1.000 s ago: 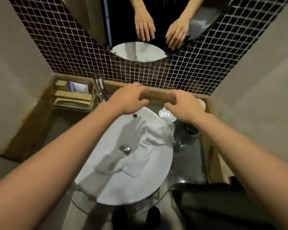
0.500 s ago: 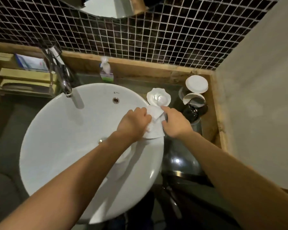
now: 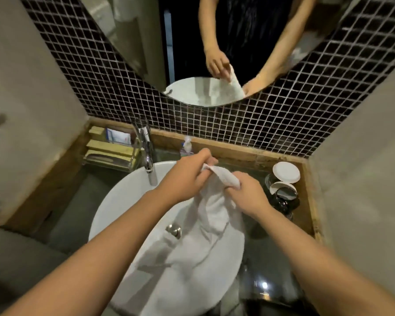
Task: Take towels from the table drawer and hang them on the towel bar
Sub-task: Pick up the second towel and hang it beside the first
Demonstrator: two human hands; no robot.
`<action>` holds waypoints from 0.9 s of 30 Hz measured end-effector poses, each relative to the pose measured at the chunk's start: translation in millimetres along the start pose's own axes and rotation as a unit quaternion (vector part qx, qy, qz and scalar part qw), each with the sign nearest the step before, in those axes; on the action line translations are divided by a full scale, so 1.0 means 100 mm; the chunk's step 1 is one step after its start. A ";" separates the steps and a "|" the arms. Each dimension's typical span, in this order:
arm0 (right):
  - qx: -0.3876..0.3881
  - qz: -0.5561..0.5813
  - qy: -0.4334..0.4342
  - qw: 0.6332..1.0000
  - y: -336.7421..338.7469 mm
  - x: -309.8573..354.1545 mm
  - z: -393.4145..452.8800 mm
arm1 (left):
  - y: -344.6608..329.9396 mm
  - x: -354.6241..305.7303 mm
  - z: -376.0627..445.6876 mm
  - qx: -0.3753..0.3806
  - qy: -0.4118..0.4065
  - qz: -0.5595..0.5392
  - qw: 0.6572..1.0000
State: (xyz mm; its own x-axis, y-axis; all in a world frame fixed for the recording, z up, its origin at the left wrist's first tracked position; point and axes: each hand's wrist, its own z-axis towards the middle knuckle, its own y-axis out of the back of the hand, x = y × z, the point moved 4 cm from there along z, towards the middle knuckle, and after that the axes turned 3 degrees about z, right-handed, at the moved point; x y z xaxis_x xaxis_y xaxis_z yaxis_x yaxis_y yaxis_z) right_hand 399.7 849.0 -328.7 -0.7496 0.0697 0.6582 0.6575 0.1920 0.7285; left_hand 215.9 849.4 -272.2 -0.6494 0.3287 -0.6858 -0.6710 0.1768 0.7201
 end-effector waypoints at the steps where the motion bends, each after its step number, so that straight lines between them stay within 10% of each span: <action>1: 0.000 -0.007 0.014 1.000 0.03 0.17 0.01 | 0.17 -0.06 -0.03 -0.014 0.003 0.000 1.000; 21: -0.087 -0.152 0.312 0.934 1.49 3.26 -0.35 | 3.25 -0.85 -1.33 -0.180 0.143 0.412 0.882; 27: -0.190 -0.128 0.342 0.911 1.77 3.68 -0.38 | 3.93 -1.14 -1.66 -0.353 0.114 0.471 0.800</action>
State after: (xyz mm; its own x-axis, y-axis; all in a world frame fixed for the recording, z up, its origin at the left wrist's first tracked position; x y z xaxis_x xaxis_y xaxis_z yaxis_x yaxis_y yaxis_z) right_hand 243.0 871.6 50.1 -0.7453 -0.5806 0.3277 0.5443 -0.2461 0.8019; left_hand -33.8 727.4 71.3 -0.9806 -0.1840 0.0678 0.1724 -0.6445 0.7449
